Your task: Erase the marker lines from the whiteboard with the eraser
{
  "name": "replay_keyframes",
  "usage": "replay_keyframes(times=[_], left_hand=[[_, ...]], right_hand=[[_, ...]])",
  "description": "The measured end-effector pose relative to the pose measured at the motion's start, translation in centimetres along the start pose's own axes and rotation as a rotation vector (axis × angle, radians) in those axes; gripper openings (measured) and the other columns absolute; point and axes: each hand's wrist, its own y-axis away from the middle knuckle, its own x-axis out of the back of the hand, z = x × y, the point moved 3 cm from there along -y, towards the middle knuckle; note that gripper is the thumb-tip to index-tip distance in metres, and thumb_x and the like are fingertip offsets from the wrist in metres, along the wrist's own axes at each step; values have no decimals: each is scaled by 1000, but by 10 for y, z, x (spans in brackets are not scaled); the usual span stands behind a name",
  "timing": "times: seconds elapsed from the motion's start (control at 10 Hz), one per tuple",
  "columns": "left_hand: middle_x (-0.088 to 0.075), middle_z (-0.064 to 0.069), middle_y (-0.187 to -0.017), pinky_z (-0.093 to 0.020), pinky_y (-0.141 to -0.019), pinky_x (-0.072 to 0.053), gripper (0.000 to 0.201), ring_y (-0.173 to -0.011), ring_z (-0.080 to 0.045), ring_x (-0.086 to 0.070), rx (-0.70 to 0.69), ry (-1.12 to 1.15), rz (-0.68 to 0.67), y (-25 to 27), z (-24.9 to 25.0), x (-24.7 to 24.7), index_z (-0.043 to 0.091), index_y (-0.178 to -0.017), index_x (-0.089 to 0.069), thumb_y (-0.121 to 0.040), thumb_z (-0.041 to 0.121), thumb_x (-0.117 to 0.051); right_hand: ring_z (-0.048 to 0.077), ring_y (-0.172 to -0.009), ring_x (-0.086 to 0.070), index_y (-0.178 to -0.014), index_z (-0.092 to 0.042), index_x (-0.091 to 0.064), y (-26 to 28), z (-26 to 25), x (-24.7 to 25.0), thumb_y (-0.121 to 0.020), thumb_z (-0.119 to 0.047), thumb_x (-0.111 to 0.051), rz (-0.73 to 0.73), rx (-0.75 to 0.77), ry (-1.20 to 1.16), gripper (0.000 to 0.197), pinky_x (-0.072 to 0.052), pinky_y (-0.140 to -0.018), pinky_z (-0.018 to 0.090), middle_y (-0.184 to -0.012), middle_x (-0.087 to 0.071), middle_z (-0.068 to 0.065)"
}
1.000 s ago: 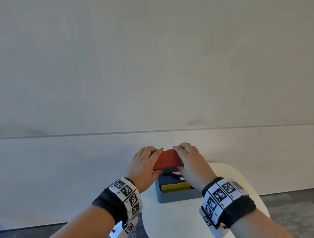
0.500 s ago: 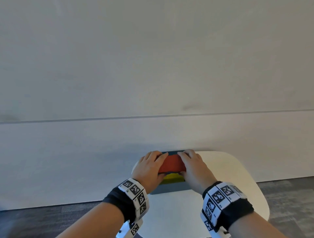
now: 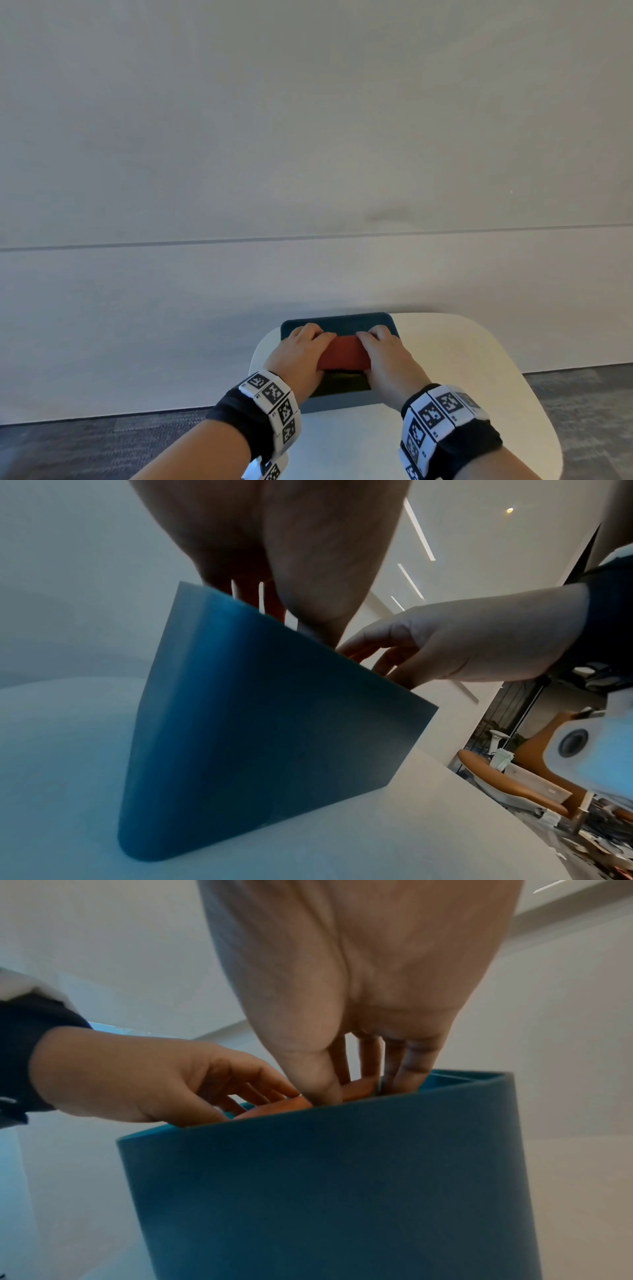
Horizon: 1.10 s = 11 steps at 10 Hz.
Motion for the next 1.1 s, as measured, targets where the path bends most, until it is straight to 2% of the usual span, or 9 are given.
replay_keyframes(times=[0.3,0.5,0.7,0.9,1.1], left_hand=[[-38,5,-133,-34,-97,-44,55,-124,-16,-39,80,-7,-60,-7,-1,-15,31,-136,-38,-86,16,-54],[-42,4,-131,-36,-97,-44,55,-121,-17,-42,81,-19,-69,-9,-1,-16,31,-135,-39,-85,16,-54],[-42,5,-135,-33,-105,-36,55,-125,-16,-39,44,-49,-41,-8,0,-14,30,-138,-38,-86,24,-55],[-44,5,-134,-31,-107,-32,51,-125,-16,-40,31,-92,-20,-5,3,-4,31,-138,-38,-88,33,-52],[-30,4,-146,-34,-110,-29,62,-134,-17,-29,91,-75,3,8,-1,18,28,-145,-28,-89,37,-52]], right_hand=[[22,-105,-52,-134,-27,-44,-13,11,-12,-89,-13,-51,-77,-13,-11,48,-47,-91,34,-124,-40,2],[21,-109,-52,-136,-28,-43,-16,13,-14,-89,-18,-51,-102,-23,-25,48,-47,-93,33,-129,-41,1],[20,-112,-51,-137,-31,-43,-13,12,-10,-91,-21,-45,-83,-8,-57,47,-45,-94,32,-131,-45,-1],[19,-102,-52,-130,-26,-49,-8,10,1,-92,-25,-46,-65,-30,-3,38,-46,-86,30,-115,-49,1],[16,-95,-53,-126,-26,-52,-1,1,14,-93,-27,-44,-44,-43,5,33,-47,-81,27,-107,-50,0]])
